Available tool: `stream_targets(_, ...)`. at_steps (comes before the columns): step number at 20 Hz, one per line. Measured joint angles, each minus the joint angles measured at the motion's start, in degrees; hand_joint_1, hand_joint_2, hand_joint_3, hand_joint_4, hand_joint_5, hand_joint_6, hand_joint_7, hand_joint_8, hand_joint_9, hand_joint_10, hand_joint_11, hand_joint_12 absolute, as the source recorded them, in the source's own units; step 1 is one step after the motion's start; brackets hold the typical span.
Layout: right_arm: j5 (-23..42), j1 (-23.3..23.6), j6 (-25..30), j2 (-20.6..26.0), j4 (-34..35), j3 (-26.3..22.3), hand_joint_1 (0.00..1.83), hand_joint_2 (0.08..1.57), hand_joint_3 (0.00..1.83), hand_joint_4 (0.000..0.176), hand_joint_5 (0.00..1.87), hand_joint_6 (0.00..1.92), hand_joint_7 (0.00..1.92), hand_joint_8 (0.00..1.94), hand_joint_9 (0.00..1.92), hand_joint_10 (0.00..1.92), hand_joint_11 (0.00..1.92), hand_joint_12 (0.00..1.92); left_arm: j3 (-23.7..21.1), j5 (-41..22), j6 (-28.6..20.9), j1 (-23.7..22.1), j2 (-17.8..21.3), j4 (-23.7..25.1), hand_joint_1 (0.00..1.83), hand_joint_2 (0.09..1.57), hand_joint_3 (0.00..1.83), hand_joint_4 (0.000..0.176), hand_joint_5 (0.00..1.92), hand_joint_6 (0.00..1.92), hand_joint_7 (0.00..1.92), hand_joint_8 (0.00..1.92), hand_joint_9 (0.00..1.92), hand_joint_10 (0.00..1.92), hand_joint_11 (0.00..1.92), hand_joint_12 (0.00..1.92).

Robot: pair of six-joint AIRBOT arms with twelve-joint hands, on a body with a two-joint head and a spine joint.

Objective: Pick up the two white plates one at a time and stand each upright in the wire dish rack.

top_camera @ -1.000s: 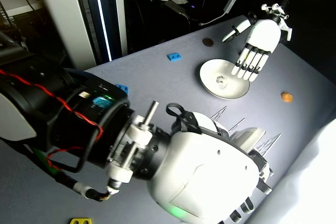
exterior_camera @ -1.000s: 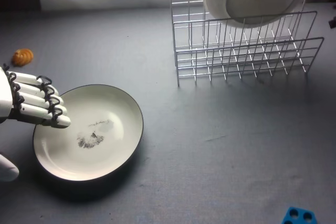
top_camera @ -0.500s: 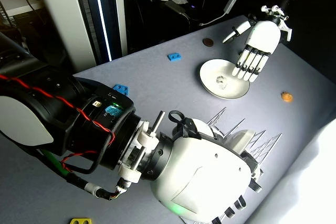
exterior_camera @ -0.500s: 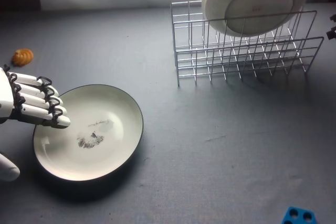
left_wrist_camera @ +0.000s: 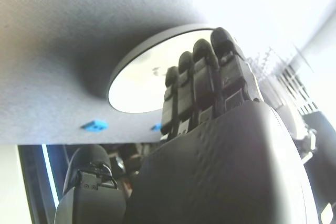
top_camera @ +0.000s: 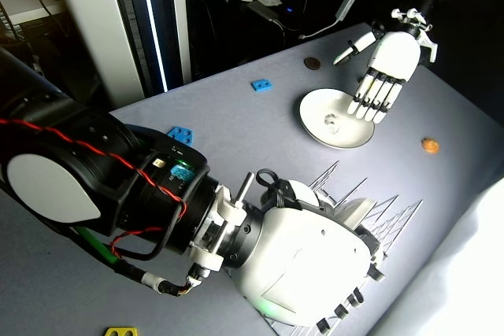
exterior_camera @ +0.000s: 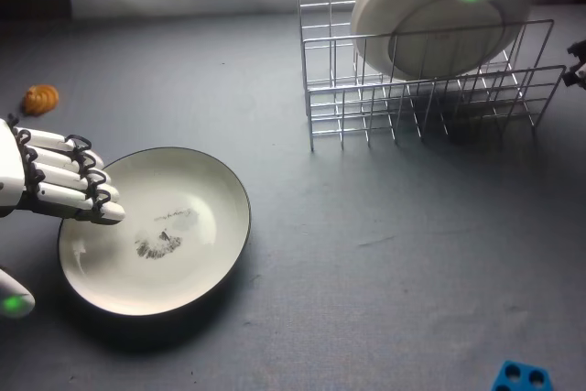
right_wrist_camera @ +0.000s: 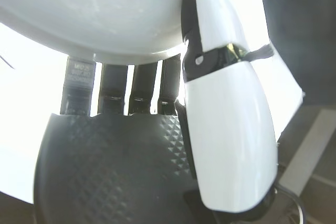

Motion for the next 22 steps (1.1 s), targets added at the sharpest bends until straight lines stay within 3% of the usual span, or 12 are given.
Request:
stream_targets(4,0.33,-0.02,-0.37,0.0,0.09,0.0,1.37,1.12,0.0,0.0,0.88,1.09,1.02,0.94,0.89,1.18,0.73,1.29,0.11,0.2,0.0,0.09,-0.04,-0.02,0.0,1.06,0.0,0.0,0.2,0.0,0.18,0.0,0.16,0.0,0.0,0.36)
stream_targets(6,0.55,-0.02,-0.59,0.0,0.09,0.0,1.21,1.15,0.0,0.0,0.84,1.17,1.0,1.0,0.98,0.63,0.73,1.28,0.11,0.31,-0.02,0.33,-0.04,0.09,0.0,1.07,0.0,0.0,0.15,0.0,0.15,0.0,0.14,0.0,0.0,0.33)
stream_targets(7,0.68,0.0,-0.85,0.0,0.09,0.0,1.34,1.13,0.0,0.0,0.85,1.12,1.02,0.94,0.93,1.06,0.74,1.29,0.11,0.31,-0.02,0.33,-0.04,0.07,0.0,1.07,0.0,0.0,0.15,0.0,0.15,0.0,0.13,0.0,0.0,0.33)
stream_targets(8,1.14,0.0,-1.68,0.0,0.07,0.0,1.36,1.12,0.0,0.0,0.85,1.12,1.02,0.94,0.9,1.17,0.74,1.3,0.22,0.26,-0.04,0.33,-0.11,0.0,0.0,1.08,0.0,0.0,0.17,0.01,0.17,0.01,0.14,0.0,0.0,0.35)
stream_targets(12,1.53,0.0,-2.29,0.04,0.07,0.0,1.37,1.12,0.0,0.0,0.86,1.12,1.02,0.92,0.92,1.16,0.75,1.28,0.52,0.66,-0.09,0.63,-0.28,-0.04,0.0,1.07,0.0,0.0,0.17,0.0,0.18,0.0,0.16,0.0,0.0,0.36)
stream_targets(13,1.53,0.0,-2.29,0.04,0.07,0.0,1.25,1.13,0.0,0.0,0.88,1.12,1.03,0.95,0.96,0.8,0.75,1.27,0.52,0.66,-0.09,0.63,-0.28,-0.02,0.0,1.07,0.0,0.0,0.16,0.0,0.18,0.0,0.15,0.0,0.0,0.36)
stream_targets(14,1.53,0.0,-2.29,0.04,0.07,0.0,1.22,1.14,0.0,0.0,0.87,1.13,1.02,0.97,1.01,0.61,0.74,1.27,0.52,0.72,-0.09,0.63,-0.28,-0.04,0.0,1.07,0.0,0.0,0.16,0.0,0.18,0.0,0.15,0.0,0.0,0.36)
stream_targets(16,1.53,0.0,-2.34,0.04,0.07,0.0,1.21,1.15,0.0,0.0,0.85,1.16,1.0,0.99,1.06,0.46,0.72,1.26,0.61,0.74,-0.09,0.63,-0.28,-0.04,0.0,1.07,0.0,0.0,0.19,0.0,0.2,0.0,0.18,0.0,0.0,0.41)
stream_targets(19,1.53,0.0,-2.56,0.04,0.02,0.0,1.18,1.19,0.0,0.002,0.76,1.31,0.91,1.11,0.99,0.41,0.62,1.29,0.63,0.72,-0.09,0.63,-0.28,-0.11,0.0,1.08,0.0,0.0,0.17,0.0,0.19,0.0,0.16,0.0,0.0,0.38)
stream_targets(20,1.53,0.0,-2.58,0.04,0.04,0.0,1.12,1.2,0.0,0.0,0.79,1.26,0.87,0.68,0.96,0.4,0.59,1.28,0.66,0.74,-0.09,0.63,-0.28,-0.11,0.0,1.07,0.0,0.0,0.16,0.0,0.18,0.0,0.16,0.0,0.0,0.37)
stream_targets(21,1.62,-0.02,-2.82,0.04,0.04,0.0,1.07,1.22,0.0,0.0,0.76,1.3,0.86,0.42,0.88,0.38,0.5,1.29,0.7,0.74,-0.11,0.63,-0.31,-0.11,0.0,1.07,0.0,0.0,0.15,0.0,0.17,0.0,0.15,0.0,0.0,0.35)
stream_targets(22,1.79,-0.02,-3.04,0.04,0.04,0.0,1.03,1.14,0.0,0.0,0.65,0.76,0.86,0.3,0.83,0.36,0.44,1.29,0.81,0.72,-0.11,0.61,-0.35,-0.13,0.0,1.07,0.0,0.0,0.15,0.0,0.18,0.0,0.15,0.0,0.0,0.34)
